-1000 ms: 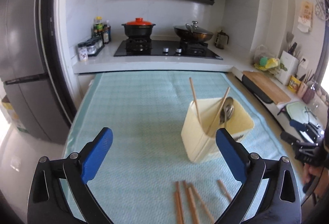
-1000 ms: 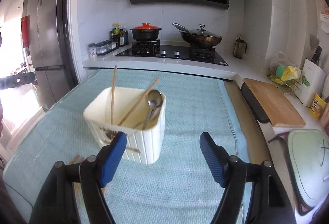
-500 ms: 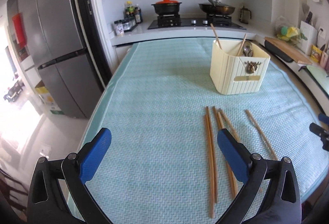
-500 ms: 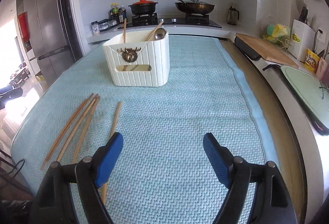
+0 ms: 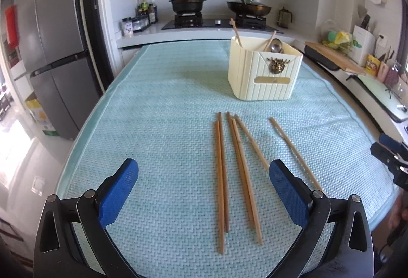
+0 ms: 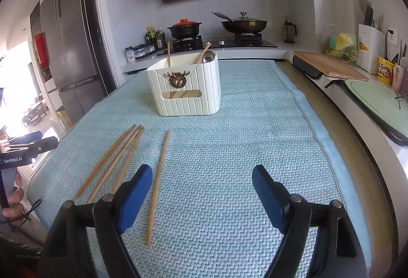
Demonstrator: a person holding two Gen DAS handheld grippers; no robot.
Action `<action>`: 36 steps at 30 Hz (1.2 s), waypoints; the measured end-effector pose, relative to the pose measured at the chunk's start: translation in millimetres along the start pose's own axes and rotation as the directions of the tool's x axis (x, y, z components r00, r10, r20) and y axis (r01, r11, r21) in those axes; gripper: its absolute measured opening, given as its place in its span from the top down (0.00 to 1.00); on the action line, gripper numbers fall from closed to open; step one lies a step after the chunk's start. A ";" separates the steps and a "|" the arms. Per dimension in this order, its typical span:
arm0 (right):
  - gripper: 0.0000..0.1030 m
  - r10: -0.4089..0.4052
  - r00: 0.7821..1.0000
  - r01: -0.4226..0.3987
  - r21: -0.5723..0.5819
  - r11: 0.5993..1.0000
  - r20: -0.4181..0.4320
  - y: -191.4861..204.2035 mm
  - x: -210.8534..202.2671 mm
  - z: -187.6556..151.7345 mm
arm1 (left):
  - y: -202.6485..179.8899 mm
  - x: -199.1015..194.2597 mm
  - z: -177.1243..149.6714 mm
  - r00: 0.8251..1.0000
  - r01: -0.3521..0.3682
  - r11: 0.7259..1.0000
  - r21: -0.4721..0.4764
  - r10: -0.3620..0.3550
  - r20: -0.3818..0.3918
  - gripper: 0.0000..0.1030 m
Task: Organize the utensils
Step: 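Move both open grippers back toward the loose wooden chopsticks on the towel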
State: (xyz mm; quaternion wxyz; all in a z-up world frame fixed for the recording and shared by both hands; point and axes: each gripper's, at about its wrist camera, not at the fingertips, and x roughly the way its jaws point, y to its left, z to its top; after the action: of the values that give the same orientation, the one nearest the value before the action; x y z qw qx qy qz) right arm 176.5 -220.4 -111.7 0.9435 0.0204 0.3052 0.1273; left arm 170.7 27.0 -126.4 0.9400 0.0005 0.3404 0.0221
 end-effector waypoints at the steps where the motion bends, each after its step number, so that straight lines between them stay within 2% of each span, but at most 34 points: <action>1: 0.18 0.001 1.000 -0.001 -0.001 1.000 0.005 0.2 -0.3 0.3 | -1.9 0.5 0.3 1.000 0.001 1.000 0.012 -0.001 -0.007 0.01; 7: 0.14 0.001 1.000 -0.001 -0.017 1.000 0.013 2.4 2.1 -0.7 | -2.1 3.9 0.3 1.000 0.019 1.000 -0.005 -0.019 -0.011 0.01; 10: 0.00 0.004 1.000 -0.004 -0.022 1.000 -0.001 3.8 3.2 -2.8 | -0.5 8.2 -1.5 0.998 0.062 0.998 0.004 -0.062 -0.031 0.01; 13: 0.00 -0.010 1.000 0.009 -0.039 0.999 -0.014 7.1 6.3 -3.8 | -0.4 9.7 -4.8 0.998 0.052 0.999 0.010 -0.052 -0.034 0.01; 18: 0.00 -0.019 1.000 0.018 -0.088 0.996 -0.014 17.1 6.5 -3.9 | 11.5 3.7 -8.4 0.988 0.155 0.985 -0.071 -0.156 -0.014 0.01; 26: 0.00 -0.059 0.998 0.059 -0.115 0.992 0.006 27.2 -0.1 -1.1 | 20.2 -2.8 -8.4 0.995 0.097 0.993 -0.075 -0.094 0.034 0.01; 36: 0.00 -0.080 0.997 0.080 -0.183 0.980 0.008 46.1 0.1 -5.1 | 29.9 0.8 -12.0 0.999 0.037 0.995 -0.093 -0.034 0.033 0.01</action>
State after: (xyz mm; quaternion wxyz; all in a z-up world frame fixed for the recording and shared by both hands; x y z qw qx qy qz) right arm 163.1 -176.0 -110.5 0.9458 -0.0789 0.2927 0.1168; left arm 162.4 56.7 -135.7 0.9445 -0.0493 0.3240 0.0215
